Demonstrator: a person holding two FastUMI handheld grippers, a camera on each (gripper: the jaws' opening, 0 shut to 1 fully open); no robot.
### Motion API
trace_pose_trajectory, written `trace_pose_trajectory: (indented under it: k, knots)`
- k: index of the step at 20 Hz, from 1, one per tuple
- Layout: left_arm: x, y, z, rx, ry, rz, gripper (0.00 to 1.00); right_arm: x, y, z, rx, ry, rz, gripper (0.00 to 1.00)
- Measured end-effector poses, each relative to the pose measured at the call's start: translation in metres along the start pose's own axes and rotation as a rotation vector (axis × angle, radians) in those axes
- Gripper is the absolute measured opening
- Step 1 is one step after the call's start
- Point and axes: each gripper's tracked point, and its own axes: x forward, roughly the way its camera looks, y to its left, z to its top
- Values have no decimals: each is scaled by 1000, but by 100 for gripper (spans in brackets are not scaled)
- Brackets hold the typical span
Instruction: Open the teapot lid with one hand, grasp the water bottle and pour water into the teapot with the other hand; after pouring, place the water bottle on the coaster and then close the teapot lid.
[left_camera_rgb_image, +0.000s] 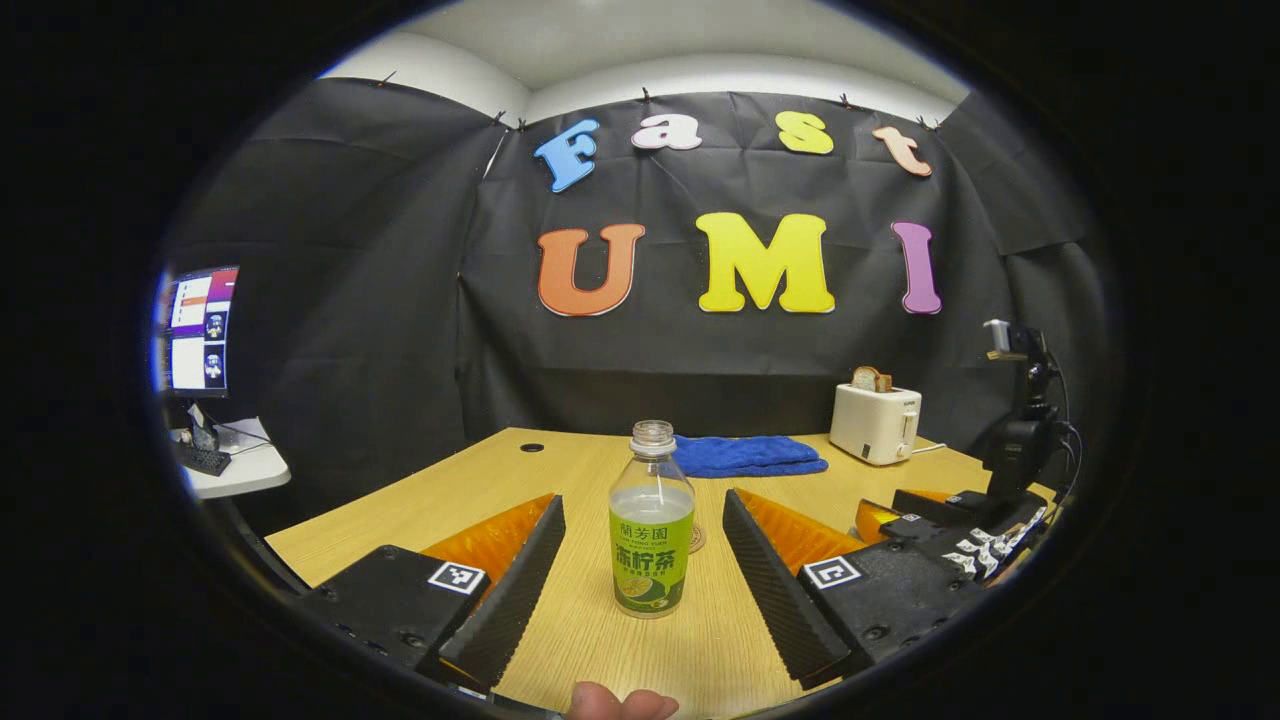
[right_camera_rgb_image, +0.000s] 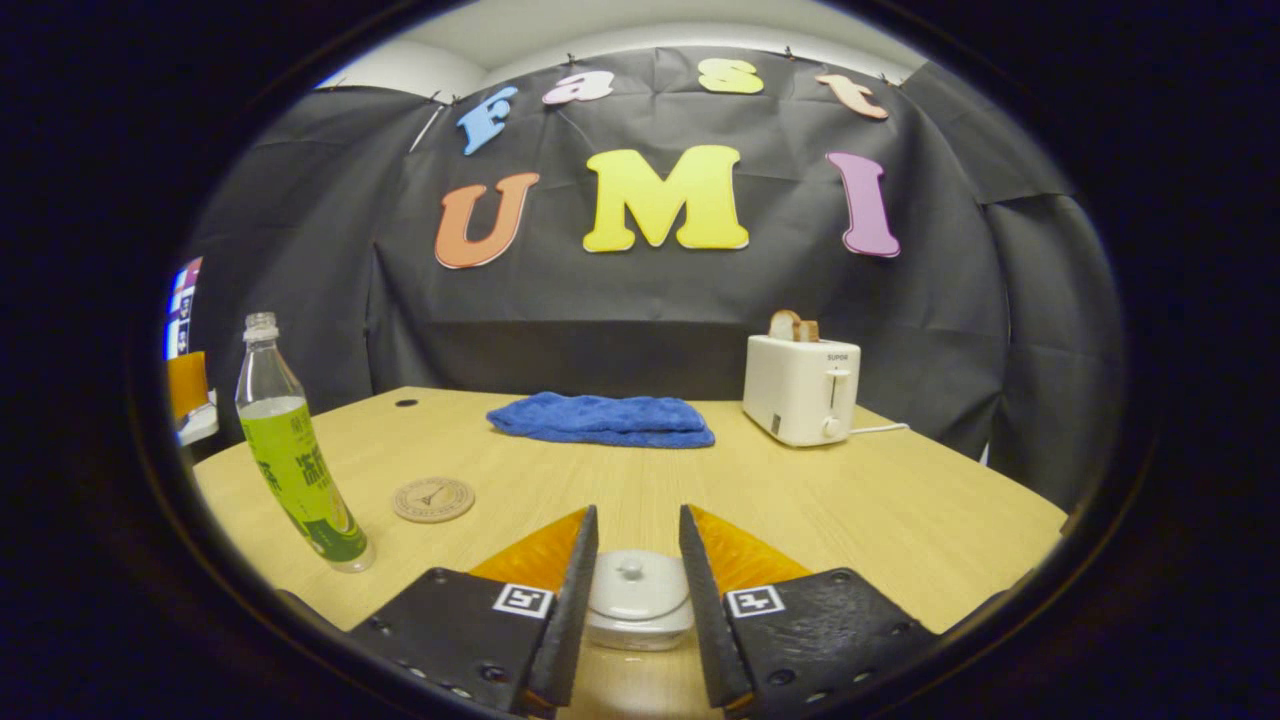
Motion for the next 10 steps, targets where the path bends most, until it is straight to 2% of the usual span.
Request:
trace_pose_trajectory:
  k: [1, 2, 3, 4, 6, 8, 10]
  knots:
    - [0, 0, -1, -2, 2, 1, 99, 1, -1, -3, 0, 9, -3, 43]
    - [1, 1, -2, -2, 4, 2, 99, 1, 1, -3, 3, 7, 4, 31]
    - [2, 1, -2, -3, 6, 2, 99, 1, 2, -3, -1, 3, 3, 27]
    - [2, 1, -3, -3, 9, 2, 99, 0, 2, -3, -8, 2, -1, 12]
    - [2, 1, -5, -1, 12, 3, 99, 4, 3, -7, -18, 3, 5, 10]
    - [3, 2, -5, -1, 12, 3, 99, 4, 3, -4, -28, 2, 11, 0]
    - [4, 3, -7, -6, 15, 5, 99, 2, 2, -3, -27, 2, 18, 0]
